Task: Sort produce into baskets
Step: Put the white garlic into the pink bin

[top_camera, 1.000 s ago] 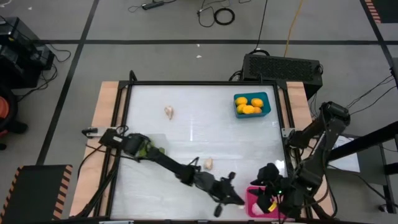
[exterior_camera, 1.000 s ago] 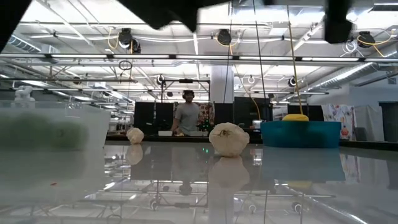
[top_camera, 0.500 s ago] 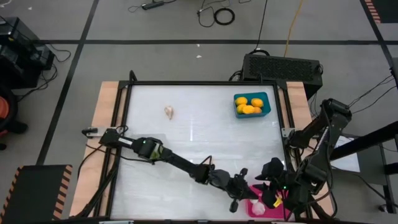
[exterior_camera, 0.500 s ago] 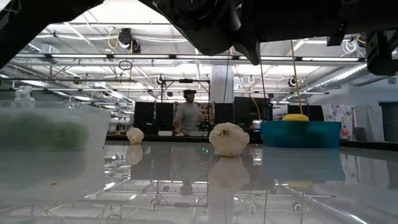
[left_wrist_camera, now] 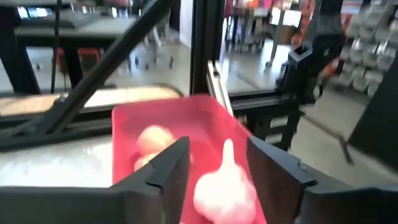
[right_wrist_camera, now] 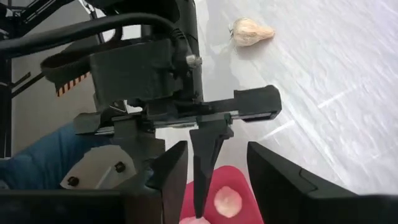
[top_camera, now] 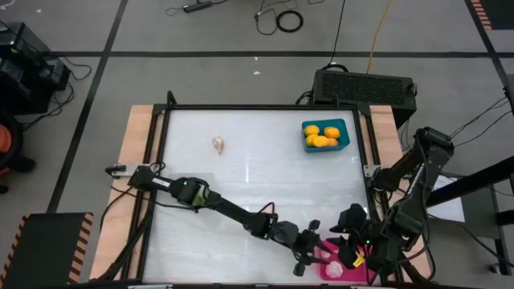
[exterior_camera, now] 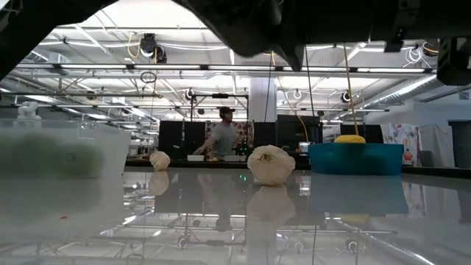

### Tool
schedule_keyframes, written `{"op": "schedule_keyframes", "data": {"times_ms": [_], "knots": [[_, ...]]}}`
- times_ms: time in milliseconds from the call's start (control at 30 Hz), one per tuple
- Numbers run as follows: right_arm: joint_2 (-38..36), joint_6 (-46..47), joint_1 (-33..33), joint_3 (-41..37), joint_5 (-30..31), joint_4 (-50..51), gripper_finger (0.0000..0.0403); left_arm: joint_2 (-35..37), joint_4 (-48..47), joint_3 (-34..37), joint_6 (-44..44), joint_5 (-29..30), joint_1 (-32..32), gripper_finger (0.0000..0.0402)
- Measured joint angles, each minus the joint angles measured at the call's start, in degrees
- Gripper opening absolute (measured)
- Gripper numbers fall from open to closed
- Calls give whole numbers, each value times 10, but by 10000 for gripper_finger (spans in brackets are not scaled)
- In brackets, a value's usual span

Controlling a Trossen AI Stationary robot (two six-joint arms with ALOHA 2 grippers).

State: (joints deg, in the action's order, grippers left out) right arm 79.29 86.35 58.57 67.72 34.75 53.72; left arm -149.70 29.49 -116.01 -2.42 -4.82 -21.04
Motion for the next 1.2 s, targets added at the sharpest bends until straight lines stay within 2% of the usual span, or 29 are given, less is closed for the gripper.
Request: {"op": "schedule_keyframes", "data": {"times_ms": [133, 367, 500, 733, 867, 933, 1033, 1200], "knots": [[0, 6, 0, 0, 0, 0, 157, 52, -123, 1, 39, 1, 1, 185], [0, 2, 0, 0, 4, 3, 157, 154, -382, 0, 109, 38, 5, 187], [0, 0, 0, 0, 41, 12, 157, 220, -537, 0, 136, 103, 7, 187], [0, -6, -1, -5, 117, 21, 157, 311, -809, 0, 137, 125, 29, 187], [0, -6, -2, -29, 152, -4, 157, 364, -974, 22, 105, 187, 70, 187], [0, -5, -5, -53, 163, -37, 157, 394, -1024, 54, 87, 214, 99, 187], [0, -5, -15, -94, 164, -115, 157, 458, -1037, 122, 72, 215, 160, 187], [0, -61, -36, -156, 163, -270, 157, 566, -1012, 273, 6, 115, 298, 187]]}}
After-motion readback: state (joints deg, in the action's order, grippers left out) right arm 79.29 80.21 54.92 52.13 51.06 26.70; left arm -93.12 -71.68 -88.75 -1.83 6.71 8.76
